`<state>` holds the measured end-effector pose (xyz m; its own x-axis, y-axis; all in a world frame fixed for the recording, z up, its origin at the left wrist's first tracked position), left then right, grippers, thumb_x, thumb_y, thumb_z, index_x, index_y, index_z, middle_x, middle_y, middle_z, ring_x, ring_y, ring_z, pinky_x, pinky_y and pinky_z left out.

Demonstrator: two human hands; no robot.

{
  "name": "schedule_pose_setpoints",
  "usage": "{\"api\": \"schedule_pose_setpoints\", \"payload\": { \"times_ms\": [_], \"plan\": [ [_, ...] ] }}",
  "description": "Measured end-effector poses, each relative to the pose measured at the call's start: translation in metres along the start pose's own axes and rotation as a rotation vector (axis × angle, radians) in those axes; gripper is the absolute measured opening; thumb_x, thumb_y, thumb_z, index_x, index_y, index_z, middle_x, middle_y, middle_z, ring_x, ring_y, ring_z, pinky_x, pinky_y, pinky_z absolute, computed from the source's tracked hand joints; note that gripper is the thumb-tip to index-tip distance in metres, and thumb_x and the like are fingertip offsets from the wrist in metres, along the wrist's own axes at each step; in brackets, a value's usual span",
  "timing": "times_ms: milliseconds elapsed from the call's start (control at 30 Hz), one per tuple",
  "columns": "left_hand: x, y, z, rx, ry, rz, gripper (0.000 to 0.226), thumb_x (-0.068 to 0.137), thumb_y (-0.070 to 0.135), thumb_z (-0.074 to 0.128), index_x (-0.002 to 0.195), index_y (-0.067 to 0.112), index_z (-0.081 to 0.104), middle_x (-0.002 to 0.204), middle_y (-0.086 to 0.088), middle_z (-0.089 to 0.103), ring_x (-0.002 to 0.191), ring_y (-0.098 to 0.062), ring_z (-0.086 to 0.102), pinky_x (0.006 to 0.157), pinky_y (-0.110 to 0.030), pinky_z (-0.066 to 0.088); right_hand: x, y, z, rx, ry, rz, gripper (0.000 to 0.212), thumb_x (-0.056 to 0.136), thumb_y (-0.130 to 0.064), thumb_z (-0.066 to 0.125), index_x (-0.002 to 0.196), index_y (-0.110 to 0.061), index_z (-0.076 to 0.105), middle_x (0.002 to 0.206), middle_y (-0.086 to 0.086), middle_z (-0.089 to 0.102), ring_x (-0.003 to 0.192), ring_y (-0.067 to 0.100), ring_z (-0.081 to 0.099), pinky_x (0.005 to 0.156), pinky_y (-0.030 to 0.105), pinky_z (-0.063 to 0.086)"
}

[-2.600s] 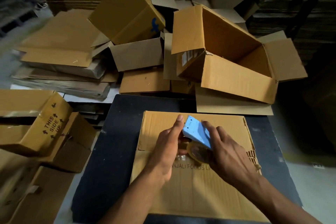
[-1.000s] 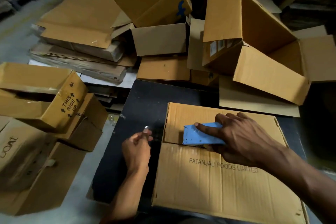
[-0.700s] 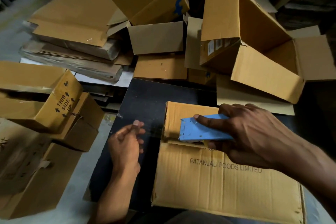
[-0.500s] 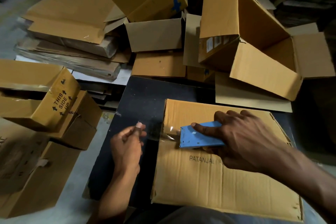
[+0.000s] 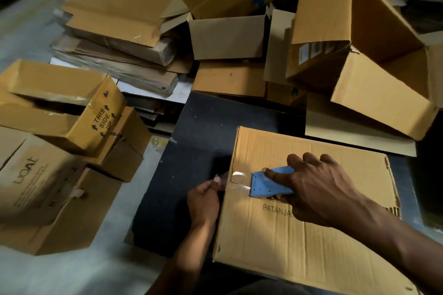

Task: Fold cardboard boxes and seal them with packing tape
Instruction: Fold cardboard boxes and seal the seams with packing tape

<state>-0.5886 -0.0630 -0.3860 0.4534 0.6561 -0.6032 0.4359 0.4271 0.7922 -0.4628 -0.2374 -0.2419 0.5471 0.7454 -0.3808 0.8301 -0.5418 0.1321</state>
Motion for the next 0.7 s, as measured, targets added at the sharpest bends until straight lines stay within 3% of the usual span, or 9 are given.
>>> {"api": "schedule_pose_setpoints", "payload": {
  "times_ms": [67, 133, 167, 267, 333, 467, 567, 633, 700],
  "plan": [
    [-0.002, -0.002, 0.007, 0.031, -0.066, 0.033, 0.019, 0.101, 0.026, 0.064, 0.093, 0.021, 0.081, 0.081, 0.006, 0.079, 0.083, -0.010, 0.075, 0.072, -0.026, 0.052, 0.000, -0.002, 0.002, -0.061, -0.030, -0.012, 0.079, 0.088, -0.064, 0.061, 0.157, -0.050, 0.024, 0.126, 0.004, 0.051, 0.110, 0.028, 0.050, 0.085, 0.045, 0.043],
    [-0.005, 0.003, 0.007, 0.044, -0.090, 0.078, 0.020, 0.102, 0.023, 0.064, 0.091, 0.027, 0.080, 0.081, 0.008, 0.079, 0.079, -0.004, 0.074, 0.072, -0.023, 0.051, 0.001, -0.002, 0.002, -0.094, -0.009, -0.012, 0.085, 0.065, -0.061, 0.081, 0.143, -0.039, 0.056, 0.111, 0.009, 0.062, 0.102, 0.036, 0.056, 0.076, 0.052, 0.047],
    [-0.005, 0.002, 0.007, 0.049, -0.101, 0.086, 0.022, 0.102, 0.022, 0.064, 0.089, 0.029, 0.080, 0.081, 0.008, 0.079, 0.078, -0.004, 0.074, 0.072, -0.023, 0.052, 0.003, -0.004, 0.001, -0.123, 0.001, -0.025, 0.086, 0.059, -0.059, 0.084, 0.139, -0.035, 0.061, 0.112, 0.012, 0.064, 0.108, 0.041, 0.057, 0.078, 0.057, 0.048],
    [-0.006, 0.000, 0.009, 0.041, -0.123, 0.049, 0.022, 0.100, 0.021, 0.066, 0.086, 0.032, 0.079, 0.080, 0.008, 0.079, 0.078, -0.006, 0.074, 0.073, -0.025, 0.054, 0.006, -0.014, -0.002, -0.122, -0.054, -0.031, 0.084, 0.085, -0.053, 0.069, 0.158, -0.033, 0.033, 0.146, 0.011, 0.045, 0.138, 0.040, 0.040, 0.105, 0.057, 0.038],
    [-0.002, -0.002, 0.010, 0.042, -0.124, 0.010, 0.020, 0.099, 0.024, 0.068, 0.083, 0.030, 0.080, 0.079, 0.006, 0.078, 0.078, -0.009, 0.074, 0.074, -0.029, 0.056, 0.008, -0.018, -0.009, -0.100, -0.066, -0.025, 0.081, 0.093, -0.048, 0.061, 0.161, -0.028, 0.023, 0.148, 0.009, 0.040, 0.133, 0.033, 0.043, 0.106, 0.049, 0.039],
    [0.010, -0.032, 0.003, 0.127, -0.127, -0.169, 0.013, 0.095, 0.024, 0.073, 0.097, 0.013, 0.079, 0.082, -0.007, 0.078, 0.084, -0.024, 0.074, 0.082, -0.039, 0.059, 0.011, -0.028, -0.019, -0.101, -0.069, -0.072, 0.066, 0.089, -0.041, 0.064, 0.148, -0.019, 0.043, 0.134, 0.006, 0.048, 0.113, 0.027, 0.054, 0.094, 0.042, 0.045],
    [0.012, -0.033, -0.006, 0.173, -0.081, -0.014, 0.015, 0.100, 0.023, 0.067, 0.112, 0.022, 0.075, 0.107, 0.000, 0.077, 0.102, -0.015, 0.071, 0.097, -0.039, 0.056, 0.013, -0.036, -0.018, -0.102, -0.086, -0.092, 0.057, 0.087, -0.034, 0.065, 0.139, -0.016, 0.050, 0.128, 0.004, 0.048, 0.106, 0.024, 0.055, 0.091, 0.040, 0.046],
    [0.002, -0.008, -0.008, -0.036, -0.151, 0.151, 0.032, 0.101, 0.042, 0.061, 0.130, 0.029, 0.067, 0.127, 0.010, 0.071, 0.119, -0.005, 0.065, 0.103, -0.031, 0.048, 0.015, -0.035, -0.016, -0.112, -0.096, -0.084, 0.059, 0.087, -0.032, 0.064, 0.141, -0.015, 0.048, 0.131, 0.005, 0.048, 0.109, 0.025, 0.054, 0.094, 0.040, 0.047],
    [-0.007, 0.006, -0.003, -0.274, -0.362, 0.170, 0.066, 0.094, 0.066, 0.051, 0.147, 0.028, 0.053, 0.144, 0.015, 0.060, 0.133, 0.000, 0.054, 0.109, -0.027, 0.041, 0.015, -0.036, -0.016, -0.124, -0.118, -0.074, 0.064, 0.089, -0.032, 0.063, 0.147, -0.015, 0.043, 0.137, 0.005, 0.046, 0.114, 0.025, 0.053, 0.099, 0.041, 0.046]
  ]
}}
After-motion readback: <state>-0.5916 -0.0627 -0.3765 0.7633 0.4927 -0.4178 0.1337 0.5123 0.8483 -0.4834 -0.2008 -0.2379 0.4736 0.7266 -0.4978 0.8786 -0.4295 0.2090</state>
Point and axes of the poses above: each hand's wrist, its own x-axis towards the middle knuckle, its own z-axis out of the palm, y = z × x, the point moved 6 cm from there along x, towards the middle knuckle
